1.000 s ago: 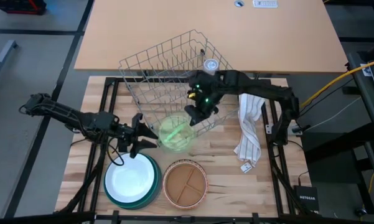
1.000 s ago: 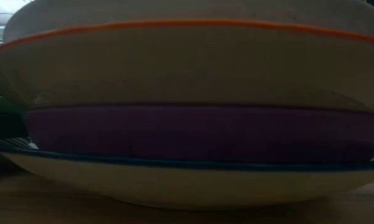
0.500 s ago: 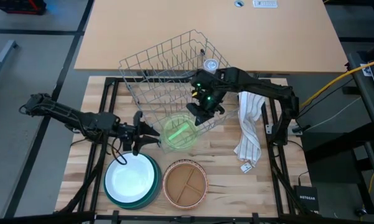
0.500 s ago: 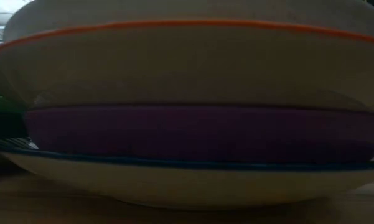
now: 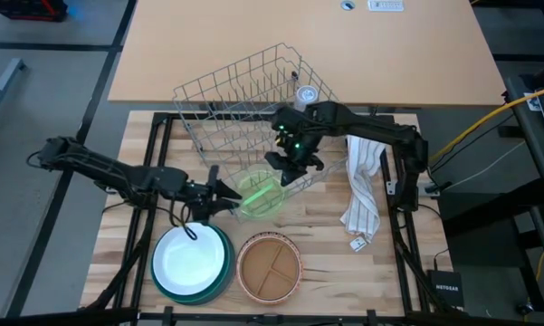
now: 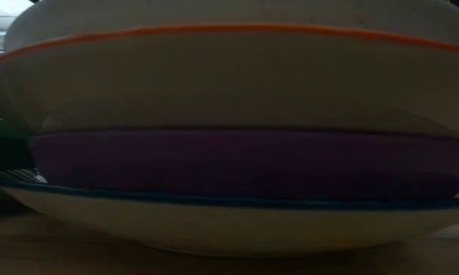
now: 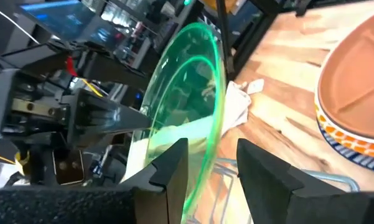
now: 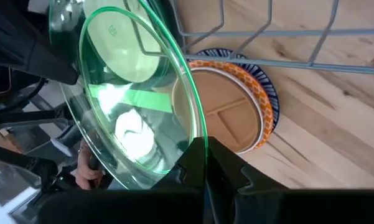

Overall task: Sort dishes
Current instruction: Put the green plate into the dish rack

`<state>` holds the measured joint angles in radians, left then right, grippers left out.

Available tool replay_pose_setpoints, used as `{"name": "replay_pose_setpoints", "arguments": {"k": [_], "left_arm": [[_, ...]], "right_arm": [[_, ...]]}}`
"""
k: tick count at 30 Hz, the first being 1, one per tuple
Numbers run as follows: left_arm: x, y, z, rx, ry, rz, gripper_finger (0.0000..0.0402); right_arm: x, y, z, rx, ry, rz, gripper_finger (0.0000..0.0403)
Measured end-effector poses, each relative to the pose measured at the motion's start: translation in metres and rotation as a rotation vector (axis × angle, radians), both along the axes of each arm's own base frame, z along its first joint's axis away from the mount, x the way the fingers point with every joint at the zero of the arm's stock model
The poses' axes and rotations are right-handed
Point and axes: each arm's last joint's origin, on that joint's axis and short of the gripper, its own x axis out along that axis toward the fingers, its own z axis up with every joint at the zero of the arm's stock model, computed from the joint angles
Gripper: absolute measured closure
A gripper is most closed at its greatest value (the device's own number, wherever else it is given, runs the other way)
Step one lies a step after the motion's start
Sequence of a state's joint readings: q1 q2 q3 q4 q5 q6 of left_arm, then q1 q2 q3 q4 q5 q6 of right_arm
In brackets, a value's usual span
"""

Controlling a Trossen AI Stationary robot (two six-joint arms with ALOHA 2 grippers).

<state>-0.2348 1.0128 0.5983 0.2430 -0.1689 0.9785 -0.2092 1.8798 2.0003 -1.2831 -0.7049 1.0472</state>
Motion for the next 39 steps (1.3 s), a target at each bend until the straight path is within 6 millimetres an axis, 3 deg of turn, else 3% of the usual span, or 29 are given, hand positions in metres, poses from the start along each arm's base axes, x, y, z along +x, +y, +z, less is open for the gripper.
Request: {"name": "replay_pose_setpoints", "arguments": {"k": [5, 15, 22, 39], "left_arm": [[0.002, 0.000, -0.003, 0.004, 0.016, 0.008, 0.0287], [0.000, -0.005, -0.001, -0.007, 0.008, -0.011, 0.0361], [-0.001, -0.009, -0.001, -0.031, 0.008, -0.023, 0.0391], [-0.002, -0.011, -0.002, -0.033, 0.010, -0.032, 0.0397]], "right_arm": [[0.008, -0.001, -0.011, 0.041, 0.022, 0.019, 0.0394], [0.008, -0.001, -0.012, 0.021, -0.005, 0.052, 0.0394], [0.009, -0.001, -0.012, -0.010, -0.034, 0.079, 0.0393], [0.015, -0.003, -0.008, -0.074, -0.161, 0.133, 0.0339]]}}
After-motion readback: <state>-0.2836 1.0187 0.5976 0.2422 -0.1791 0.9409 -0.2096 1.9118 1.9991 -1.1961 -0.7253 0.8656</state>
